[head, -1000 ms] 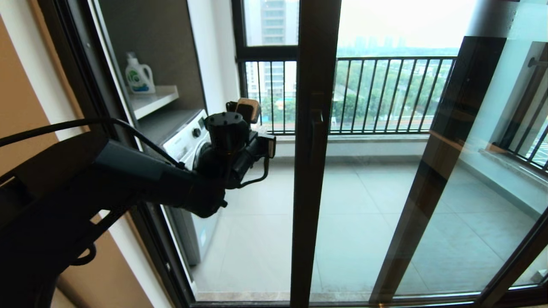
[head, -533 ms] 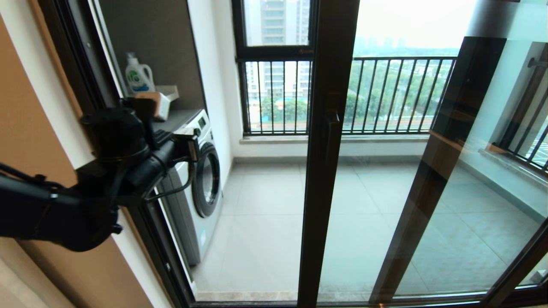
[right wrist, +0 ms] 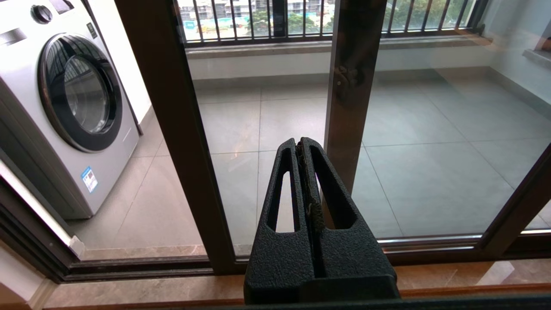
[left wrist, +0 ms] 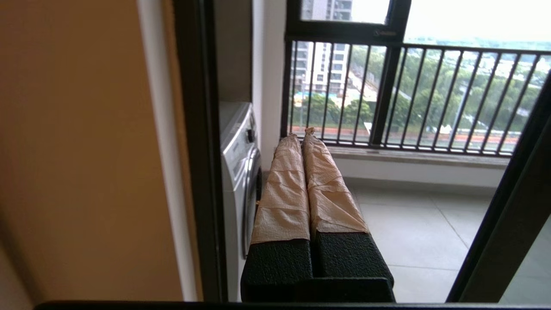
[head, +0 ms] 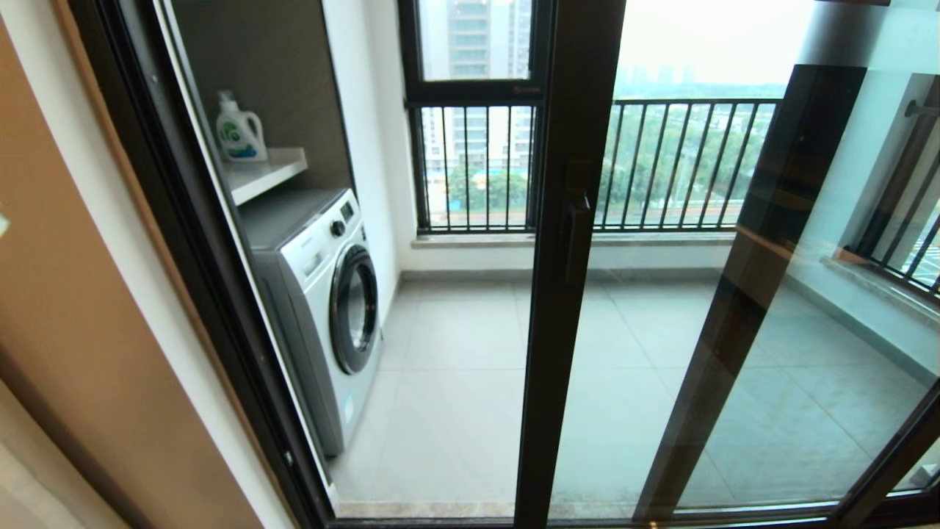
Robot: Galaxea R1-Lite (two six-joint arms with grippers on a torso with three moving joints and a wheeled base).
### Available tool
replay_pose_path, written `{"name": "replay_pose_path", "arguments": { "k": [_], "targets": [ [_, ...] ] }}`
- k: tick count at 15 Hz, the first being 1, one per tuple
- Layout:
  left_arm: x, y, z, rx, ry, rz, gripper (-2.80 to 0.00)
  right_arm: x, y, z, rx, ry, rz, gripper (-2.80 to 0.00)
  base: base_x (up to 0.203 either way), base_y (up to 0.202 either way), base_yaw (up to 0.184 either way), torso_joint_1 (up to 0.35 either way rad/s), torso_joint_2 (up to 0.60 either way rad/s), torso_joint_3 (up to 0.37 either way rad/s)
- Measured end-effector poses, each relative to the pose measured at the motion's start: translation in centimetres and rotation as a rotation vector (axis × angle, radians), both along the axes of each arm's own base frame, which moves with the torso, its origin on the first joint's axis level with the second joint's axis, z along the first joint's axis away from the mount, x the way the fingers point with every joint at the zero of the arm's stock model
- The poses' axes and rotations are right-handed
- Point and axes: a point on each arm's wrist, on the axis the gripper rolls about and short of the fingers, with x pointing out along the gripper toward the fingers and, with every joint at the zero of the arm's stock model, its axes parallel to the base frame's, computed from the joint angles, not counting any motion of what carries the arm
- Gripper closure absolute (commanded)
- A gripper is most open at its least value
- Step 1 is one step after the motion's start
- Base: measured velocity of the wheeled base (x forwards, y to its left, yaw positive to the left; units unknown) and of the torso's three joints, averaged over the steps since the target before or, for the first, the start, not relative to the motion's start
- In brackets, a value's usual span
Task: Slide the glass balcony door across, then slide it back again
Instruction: Open the slid door
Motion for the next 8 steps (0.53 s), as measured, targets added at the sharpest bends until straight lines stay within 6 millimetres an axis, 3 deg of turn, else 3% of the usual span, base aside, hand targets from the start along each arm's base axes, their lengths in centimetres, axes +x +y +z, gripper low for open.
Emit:
{"name": "replay_pose_path", "arguments": {
  "k": [3,5,7,8],
  "targets": [
    [-7.8,2.1,-0.6,-0.013,-0.007,0.152,0.00,0.0,0.0,0.0,0.000,0.000,0.000,0.00,0.000,0.000,0.000,0.000,0.00,0.000],
    [-11.6,2.3,-1.6,0.002,-0.015,0.218,0.00,0.0,0.0,0.0,0.000,0.000,0.000,0.00,0.000,0.000,0.000,0.000,0.00,0.000],
    [-14.1,2.1,-3.6,0.036,-0.056,0.213,0.00,0.0,0.0,0.0,0.000,0.000,0.000,0.00,0.000,0.000,0.000,0.000,0.00,0.000],
    [-14.4,2.0,-5.6,0.067,-0.053,0.203,0.00,0.0,0.0,0.0,0.000,0.000,0.000,0.00,0.000,0.000,0.000,0.000,0.00,0.000]
  ]
}}
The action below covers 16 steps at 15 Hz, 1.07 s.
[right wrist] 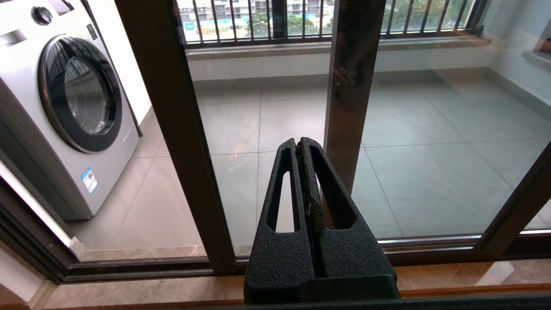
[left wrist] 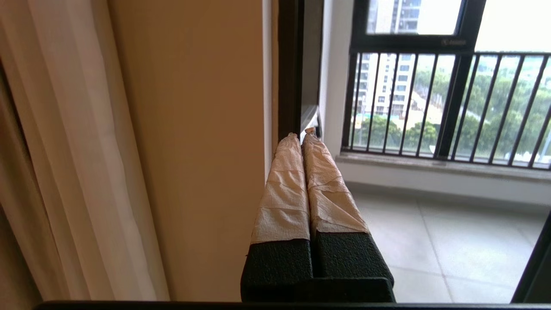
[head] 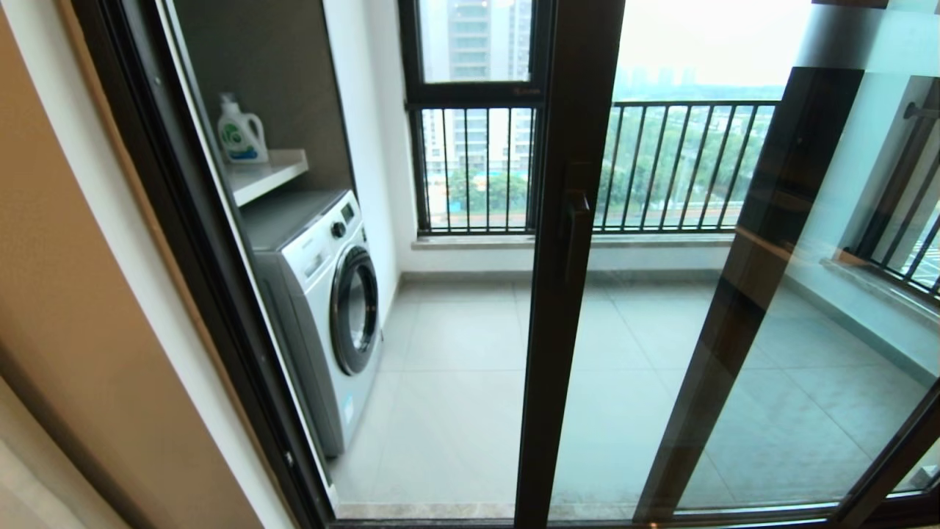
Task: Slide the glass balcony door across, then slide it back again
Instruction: Open the slid door
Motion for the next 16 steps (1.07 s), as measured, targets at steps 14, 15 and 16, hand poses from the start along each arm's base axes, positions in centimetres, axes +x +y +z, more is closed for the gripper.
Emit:
{"name": "replay_pose_path", "arguments": {
  "k": [14,15,16],
  "targets": [
    [4.2,-0.7,-14.2,0.039,0.331,-0.238,0.00,0.0,0.0,0.0,0.000,-0.002,0.000,0.00,0.000,0.000,0.000,0.000,0.00,0.000],
    [4.2,-0.7,-14.2,0.003,0.327,-0.229,0.00,0.0,0.0,0.0,0.000,-0.002,0.000,0.00,0.000,0.000,0.000,0.000,0.00,0.000],
    [4.2,-0.6,-14.2,-0.030,0.323,-0.228,0.00,0.0,0.0,0.0,0.000,-0.002,0.000,0.00,0.000,0.000,0.000,0.000,0.00,0.000]
  ]
}}
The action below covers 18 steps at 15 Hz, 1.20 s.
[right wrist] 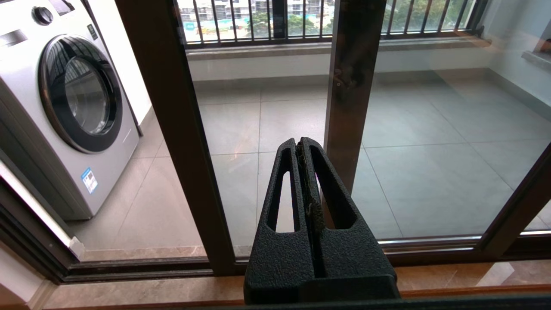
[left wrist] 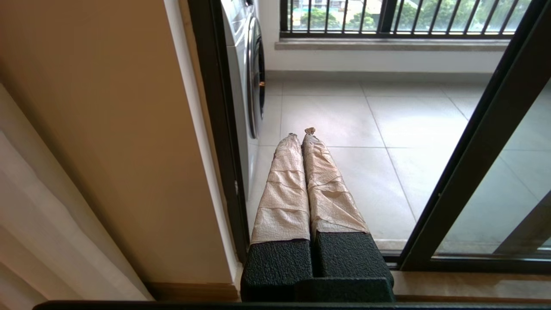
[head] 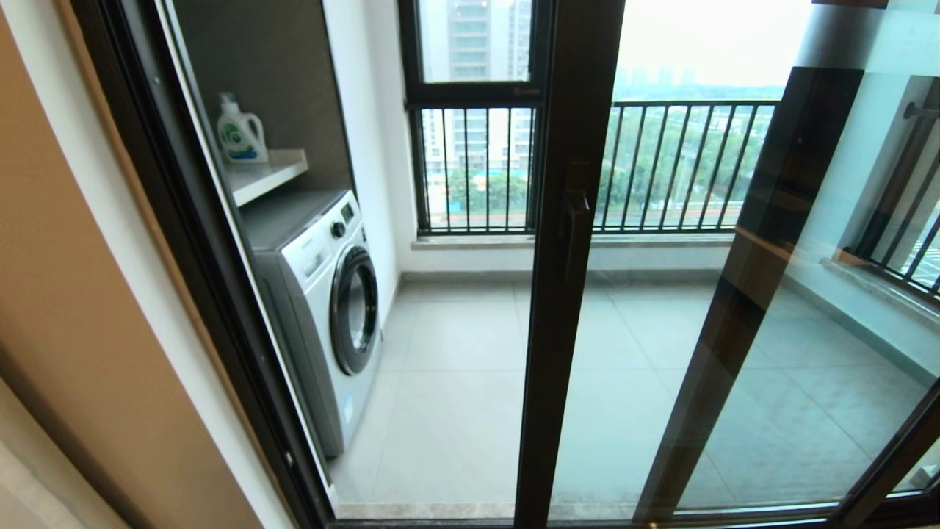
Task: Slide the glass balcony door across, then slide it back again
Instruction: Open the slid door
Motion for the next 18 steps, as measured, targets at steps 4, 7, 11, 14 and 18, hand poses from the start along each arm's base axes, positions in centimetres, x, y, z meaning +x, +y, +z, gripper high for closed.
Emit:
{"name": "replay_pose_path", "arguments": {
  "k": [4,7,11,14,18],
  "targets": [
    [0.0,0.0,0.0,-0.008,-0.001,0.000,0.00,0.0,0.0,0.1,-0.007,-0.007,0.000,0.00,0.000,0.000,0.000,0.000,0.00,0.000],
    [0.0,0.0,0.0,-0.008,-0.002,0.000,0.00,0.0,0.0,0.1,-0.005,-0.008,-0.002,0.00,0.000,0.000,0.000,0.000,0.00,0.000],
    [0.0,0.0,0.0,-0.008,-0.002,0.000,0.00,0.0,0.0,0.1,-0.040,-0.010,0.016,0.00,0.000,0.000,0.000,0.000,0.00,0.000],
    [0.0,0.0,0.0,-0.008,-0.002,0.000,0.00,0.0,0.2,0.4,-0.150,-0.027,0.067,0.00,0.000,0.000,0.000,0.000,0.00,0.000],
    [0.0,0.0,0.0,-0.008,-0.002,0.000,0.00,0.0,0.3,7.5,-0.053,-0.100,0.129,0.00,0.000,0.000,0.000,0.000,0.00,0.000]
  ]
}}
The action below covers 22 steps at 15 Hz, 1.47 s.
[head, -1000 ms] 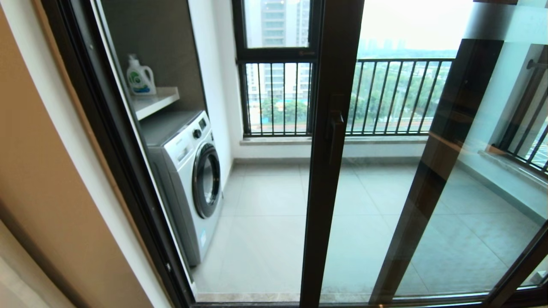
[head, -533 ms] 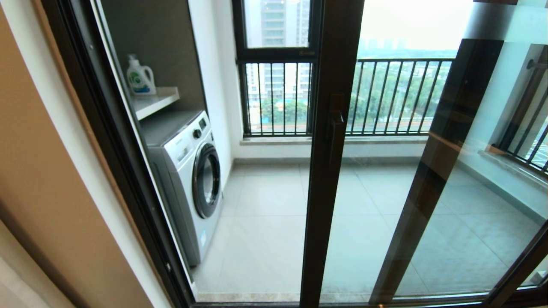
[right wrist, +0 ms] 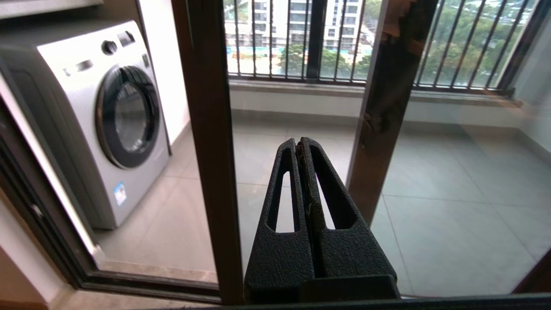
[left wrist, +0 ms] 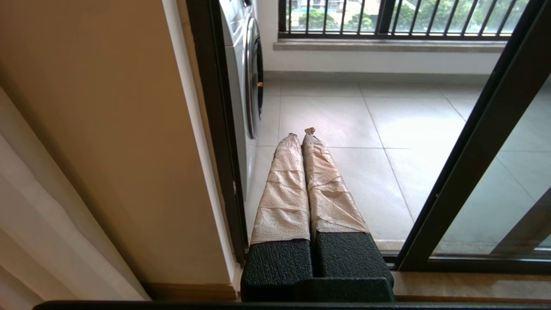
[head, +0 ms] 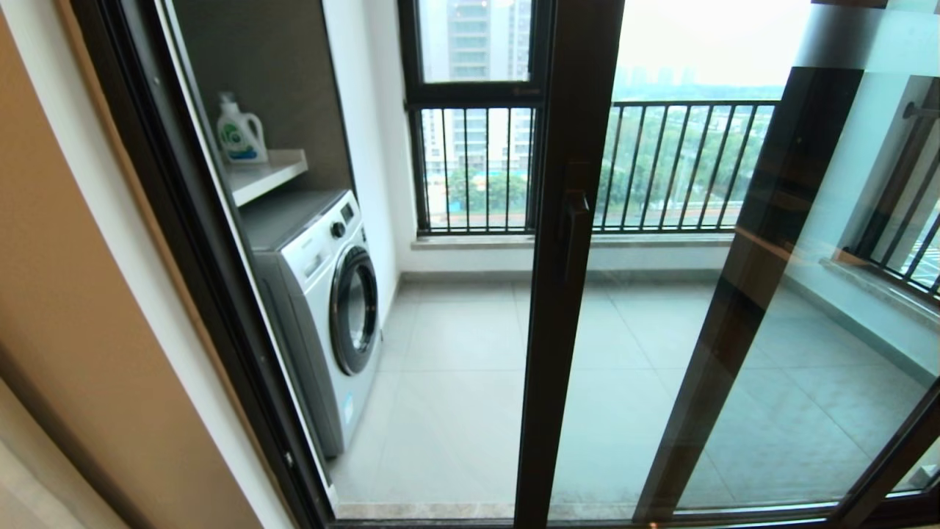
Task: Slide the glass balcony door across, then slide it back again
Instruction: Open the slid door
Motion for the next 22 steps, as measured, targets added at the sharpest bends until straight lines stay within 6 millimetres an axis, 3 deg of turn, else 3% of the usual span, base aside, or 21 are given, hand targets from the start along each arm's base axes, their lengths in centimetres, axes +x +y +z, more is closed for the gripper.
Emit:
{"name": "replay_pose_path", "arguments": {
  "k": [3,6,8,10,12,14,17,19,22],
  "targets": [
    [0.0,0.0,0.0,0.000,0.000,0.000,0.00,3.1,0.1,6.2,-0.015,0.019,0.042,0.00,0.000,0.000,0.000,0.000,0.00,0.000],
    [0.0,0.0,0.0,0.000,0.000,0.000,0.00,9.6,0.5,10.6,-0.034,0.040,0.097,0.00,0.000,0.000,0.000,0.000,0.00,0.000],
    [0.0,0.0,0.0,0.000,0.000,0.000,0.00,14.1,2.2,12.6,-0.062,0.020,0.177,0.00,0.000,0.000,0.000,0.000,0.00,0.000],
    [0.0,0.0,0.0,0.000,0.000,0.000,0.00,16.3,5.5,13.3,-0.085,0.017,0.283,0.00,0.000,0.000,0.000,0.000,0.00,0.000],
    [0.0,0.0,0.0,0.000,0.000,0.000,0.00,16.9,9.4,13.3,-0.119,0.027,0.328,0.00,0.000,0.000,0.000,0.000,0.00,0.000],
    [0.0,0.0,0.0,0.000,0.000,0.000,0.00,17.6,13.1,13.2,-0.132,0.035,0.286,0.00,0.000,0.000,0.000,0.000,0.00,0.000],
    [0.0,0.0,0.0,0.000,0.001,0.000,0.00,20.0,17.0,13.4,-0.050,0.006,0.262,0.00,0.000,0.000,0.000,0.000,0.00,0.000],
    [0.0,0.0,0.0,0.000,0.000,0.000,0.00,22.7,19.2,12.7,0.009,0.021,0.245,0.00,0.000,0.000,0.000,0.000,0.00,0.000],
    [0.0,0.0,0.0,0.000,0.001,0.000,0.00,28.7,21.2,10.9,0.061,0.056,0.163,0.00,0.000,0.000,0.000,0.000,0.00,0.000]
  ]
}}
